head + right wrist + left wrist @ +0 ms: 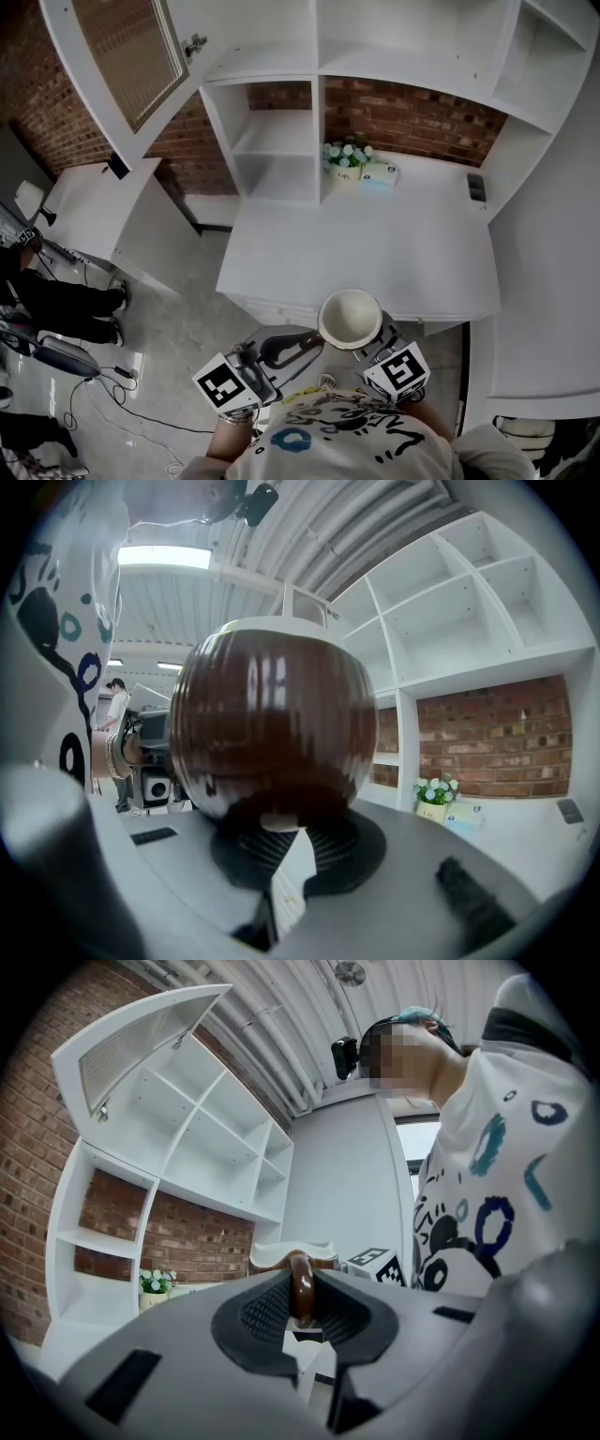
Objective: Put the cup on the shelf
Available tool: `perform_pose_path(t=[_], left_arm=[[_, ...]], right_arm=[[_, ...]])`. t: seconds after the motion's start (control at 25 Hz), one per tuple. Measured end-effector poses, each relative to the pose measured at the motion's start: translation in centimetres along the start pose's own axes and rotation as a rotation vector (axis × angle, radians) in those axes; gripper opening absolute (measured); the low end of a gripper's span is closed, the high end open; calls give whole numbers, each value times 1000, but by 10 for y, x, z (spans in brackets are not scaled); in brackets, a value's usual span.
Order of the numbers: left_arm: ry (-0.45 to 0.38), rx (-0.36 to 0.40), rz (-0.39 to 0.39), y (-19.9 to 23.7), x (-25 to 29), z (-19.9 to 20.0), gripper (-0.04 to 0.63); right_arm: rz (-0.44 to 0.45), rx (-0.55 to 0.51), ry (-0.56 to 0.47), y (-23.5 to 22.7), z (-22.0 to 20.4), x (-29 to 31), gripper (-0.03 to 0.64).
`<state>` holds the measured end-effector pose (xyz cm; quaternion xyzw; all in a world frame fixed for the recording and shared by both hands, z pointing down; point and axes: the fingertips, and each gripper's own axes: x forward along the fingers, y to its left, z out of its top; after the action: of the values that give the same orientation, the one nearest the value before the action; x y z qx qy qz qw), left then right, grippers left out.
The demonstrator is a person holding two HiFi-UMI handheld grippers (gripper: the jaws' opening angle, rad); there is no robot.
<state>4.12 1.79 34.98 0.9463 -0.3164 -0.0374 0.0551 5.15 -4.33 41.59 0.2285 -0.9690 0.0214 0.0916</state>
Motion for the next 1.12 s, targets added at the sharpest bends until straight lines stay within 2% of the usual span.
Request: perform_pose_path(t=[0.2,0.32,0.56,0.8,1.0,1.12], left_arm=[[-9,-8,-3,6,13,-5,63],[0,-4,0,10,17,-4,63],[-18,-15,15,22,19,-4,63],[-12,-31,29,35,24,-2,63],[-5,-35,32,50,34,-5,63],[6,-55,20,58,35,-12,63]], right_arm=[[0,-2,17,-15,-2,0,28],[9,7,-17,-19,3,2,28],[22,-17,46,-29,2,11,28],[29,28,-26,-34,5,23,28],[21,42,41,-51,-8,29,28],[20,54,33,-54,-9,42,28]])
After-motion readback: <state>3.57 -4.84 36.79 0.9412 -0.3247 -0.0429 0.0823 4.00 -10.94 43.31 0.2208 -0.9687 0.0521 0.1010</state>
